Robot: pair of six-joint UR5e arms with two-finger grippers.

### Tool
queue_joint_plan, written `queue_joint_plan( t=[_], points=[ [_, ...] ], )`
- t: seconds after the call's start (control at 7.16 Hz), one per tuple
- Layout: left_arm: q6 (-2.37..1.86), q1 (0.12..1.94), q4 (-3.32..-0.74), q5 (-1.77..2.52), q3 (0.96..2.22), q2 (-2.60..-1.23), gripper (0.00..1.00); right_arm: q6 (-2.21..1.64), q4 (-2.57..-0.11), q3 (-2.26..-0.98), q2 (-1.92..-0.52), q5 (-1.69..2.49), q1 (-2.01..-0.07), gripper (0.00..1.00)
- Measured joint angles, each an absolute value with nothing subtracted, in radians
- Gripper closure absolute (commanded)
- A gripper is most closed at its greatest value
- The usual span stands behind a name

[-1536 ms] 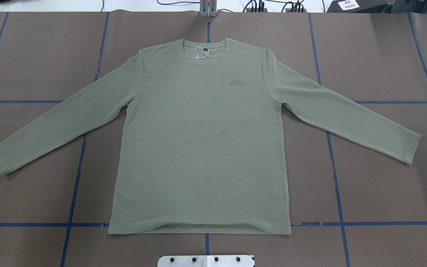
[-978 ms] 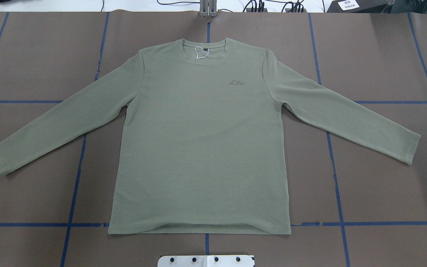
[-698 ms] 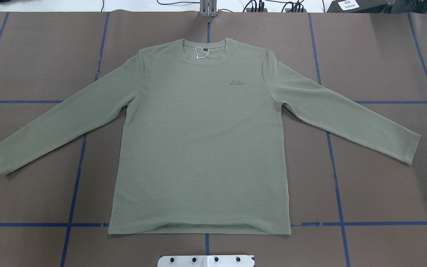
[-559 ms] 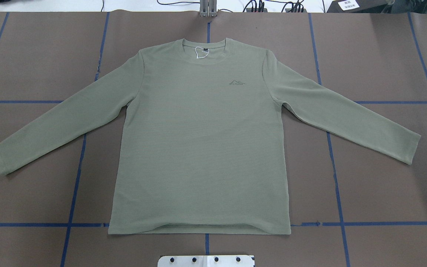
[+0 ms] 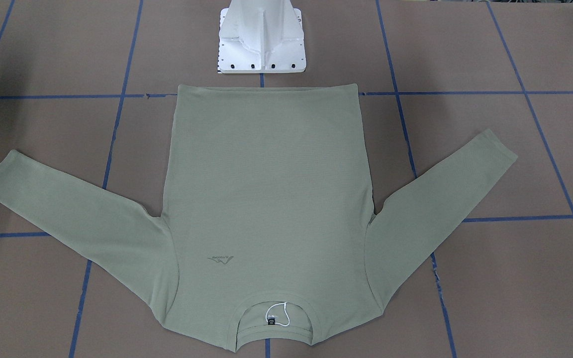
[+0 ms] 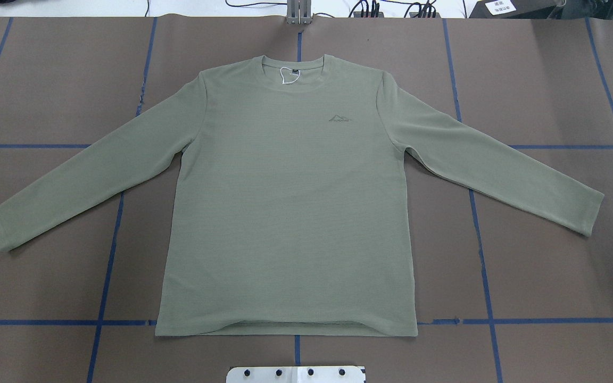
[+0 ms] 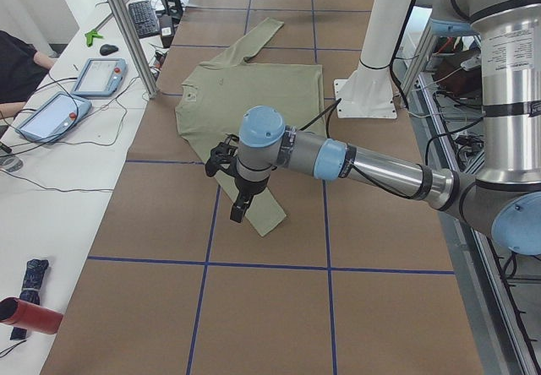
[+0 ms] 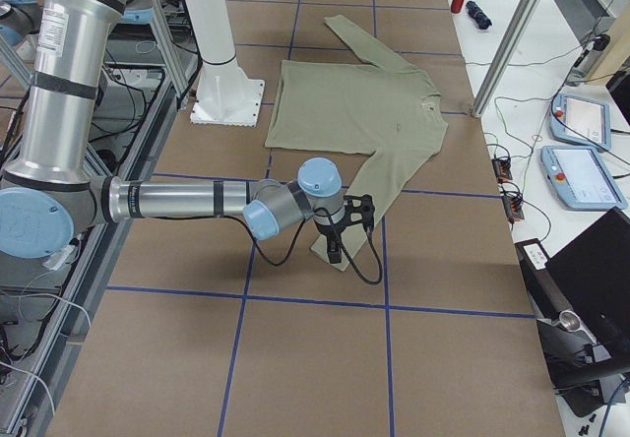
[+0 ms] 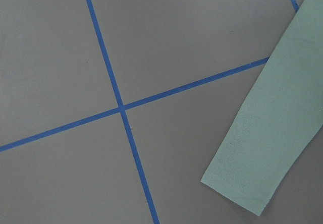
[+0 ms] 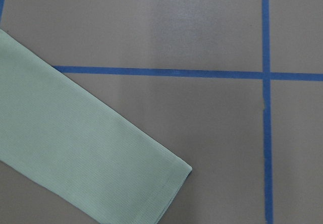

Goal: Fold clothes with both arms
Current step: 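Lower the right gripper onto the sleeve cuff on its side and grasp it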

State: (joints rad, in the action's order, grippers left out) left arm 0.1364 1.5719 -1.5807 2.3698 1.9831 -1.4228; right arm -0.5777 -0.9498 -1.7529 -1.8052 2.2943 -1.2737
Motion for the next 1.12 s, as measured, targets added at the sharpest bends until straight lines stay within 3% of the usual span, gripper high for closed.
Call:
queue_joint_plan(
  t=[0.42, 1.12],
  points=[
    [0.141, 1.572, -1.582, 2.37, 1.983, -1.419, 0.0, -0.782, -0.738, -1.639, -1.778, 2.202, -1.142, 0.41],
    [0.143, 1.572, -1.582, 2.37, 1.985, -1.415, 0.0, -0.814, -0.724, -1.5, -1.701, 2.156, -1.088, 0.41]
  ],
)
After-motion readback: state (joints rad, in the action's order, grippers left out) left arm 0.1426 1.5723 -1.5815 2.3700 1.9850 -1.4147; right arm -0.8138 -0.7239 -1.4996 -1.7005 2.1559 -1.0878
